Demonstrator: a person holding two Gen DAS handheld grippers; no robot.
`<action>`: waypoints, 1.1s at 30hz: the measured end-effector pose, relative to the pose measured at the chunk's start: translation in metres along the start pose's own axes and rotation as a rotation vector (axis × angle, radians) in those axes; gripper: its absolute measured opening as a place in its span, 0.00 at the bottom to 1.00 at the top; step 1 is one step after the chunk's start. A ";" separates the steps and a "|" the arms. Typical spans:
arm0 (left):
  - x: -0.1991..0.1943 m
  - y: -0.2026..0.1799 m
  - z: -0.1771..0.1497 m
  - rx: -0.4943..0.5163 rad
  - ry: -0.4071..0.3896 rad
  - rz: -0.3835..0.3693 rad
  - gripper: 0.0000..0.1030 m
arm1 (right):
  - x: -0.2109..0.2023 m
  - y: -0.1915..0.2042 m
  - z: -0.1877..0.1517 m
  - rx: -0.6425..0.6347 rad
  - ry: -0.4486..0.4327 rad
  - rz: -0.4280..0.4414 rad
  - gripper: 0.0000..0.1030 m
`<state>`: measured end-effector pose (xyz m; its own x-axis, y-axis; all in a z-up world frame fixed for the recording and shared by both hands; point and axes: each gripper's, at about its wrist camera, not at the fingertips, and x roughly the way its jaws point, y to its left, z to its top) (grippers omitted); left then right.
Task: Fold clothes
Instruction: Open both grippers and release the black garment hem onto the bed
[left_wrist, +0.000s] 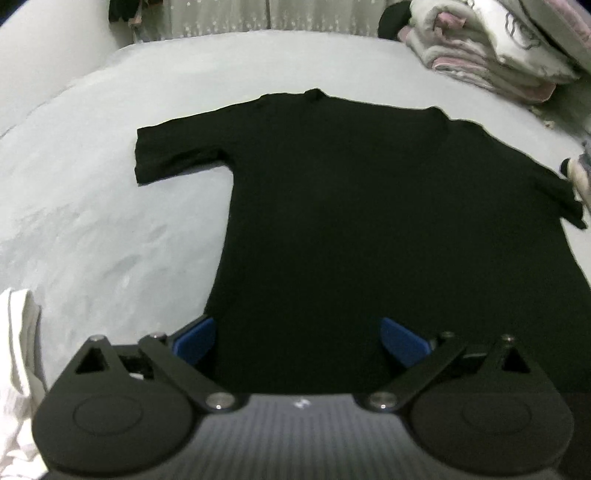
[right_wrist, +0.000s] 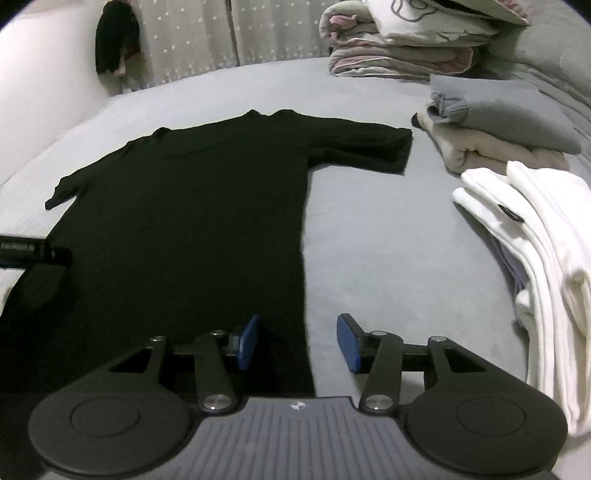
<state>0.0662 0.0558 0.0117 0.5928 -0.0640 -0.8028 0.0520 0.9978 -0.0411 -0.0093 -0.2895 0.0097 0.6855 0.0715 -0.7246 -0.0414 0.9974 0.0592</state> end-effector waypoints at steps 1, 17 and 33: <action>-0.002 0.001 0.000 -0.001 -0.009 0.004 0.98 | -0.001 0.002 -0.001 -0.007 -0.003 -0.009 0.47; 0.001 0.004 0.009 -0.003 -0.012 0.019 0.99 | 0.004 0.028 0.030 0.060 -0.023 -0.029 0.59; 0.007 0.023 0.016 -0.060 0.034 -0.045 1.00 | 0.055 -0.040 0.113 0.347 -0.067 0.162 0.66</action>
<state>0.0842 0.0780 0.0151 0.5636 -0.1088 -0.8188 0.0288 0.9933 -0.1121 0.1121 -0.3263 0.0457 0.7367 0.2157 -0.6409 0.0873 0.9095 0.4064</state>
